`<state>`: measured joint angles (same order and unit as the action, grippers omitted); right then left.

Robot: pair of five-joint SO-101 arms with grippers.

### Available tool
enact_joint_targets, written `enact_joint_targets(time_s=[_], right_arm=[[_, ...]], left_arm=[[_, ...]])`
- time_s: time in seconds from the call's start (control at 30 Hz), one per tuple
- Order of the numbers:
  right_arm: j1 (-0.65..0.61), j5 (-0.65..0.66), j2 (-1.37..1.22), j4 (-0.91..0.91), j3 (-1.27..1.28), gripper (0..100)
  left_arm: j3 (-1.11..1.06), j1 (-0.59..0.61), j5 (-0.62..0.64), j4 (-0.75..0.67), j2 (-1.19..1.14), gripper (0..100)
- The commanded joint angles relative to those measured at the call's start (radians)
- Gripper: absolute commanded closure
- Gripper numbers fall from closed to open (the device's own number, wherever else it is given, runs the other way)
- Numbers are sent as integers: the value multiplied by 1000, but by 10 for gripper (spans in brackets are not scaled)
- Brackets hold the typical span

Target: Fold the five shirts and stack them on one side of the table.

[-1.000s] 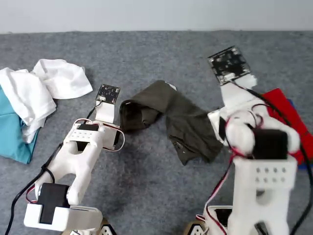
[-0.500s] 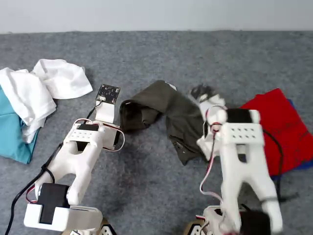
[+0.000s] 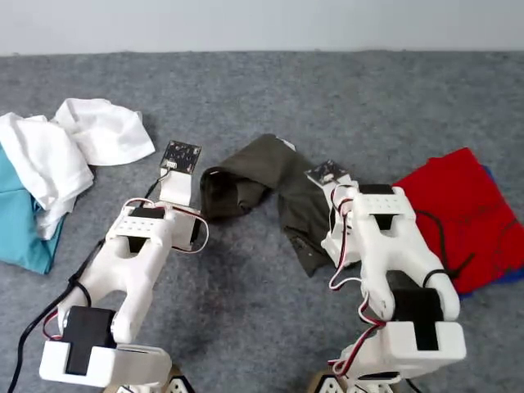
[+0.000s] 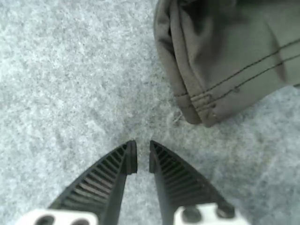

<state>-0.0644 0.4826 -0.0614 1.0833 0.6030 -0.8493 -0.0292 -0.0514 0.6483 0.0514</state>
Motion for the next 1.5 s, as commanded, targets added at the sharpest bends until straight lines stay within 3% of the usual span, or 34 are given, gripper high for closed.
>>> enact_joint_targets(time_s=[0.0,0.13,0.2,0.4,0.87,1.07,1.27,1.47], right_arm=[[-12,-31,-15,-68,-3,819],[-12,-80,-10,-116,-5,995],[-12,-117,-10,-110,-14,963],[-12,-129,101,-39,-20,989],[-5,-121,843,170,-20,988],[-2,-126,881,170,-97,988],[-7,-127,881,182,-328,988],[-45,-127,880,363,-612,988]], left_arm=[[2,2,0,-15,37,949],[2,2,0,-15,37,949],[2,2,0,-15,37,949],[2,2,0,-15,37,949],[2,2,0,-15,37,949],[15,3,0,-15,51,949],[117,51,6,60,121,946],[142,117,6,98,140,946]])
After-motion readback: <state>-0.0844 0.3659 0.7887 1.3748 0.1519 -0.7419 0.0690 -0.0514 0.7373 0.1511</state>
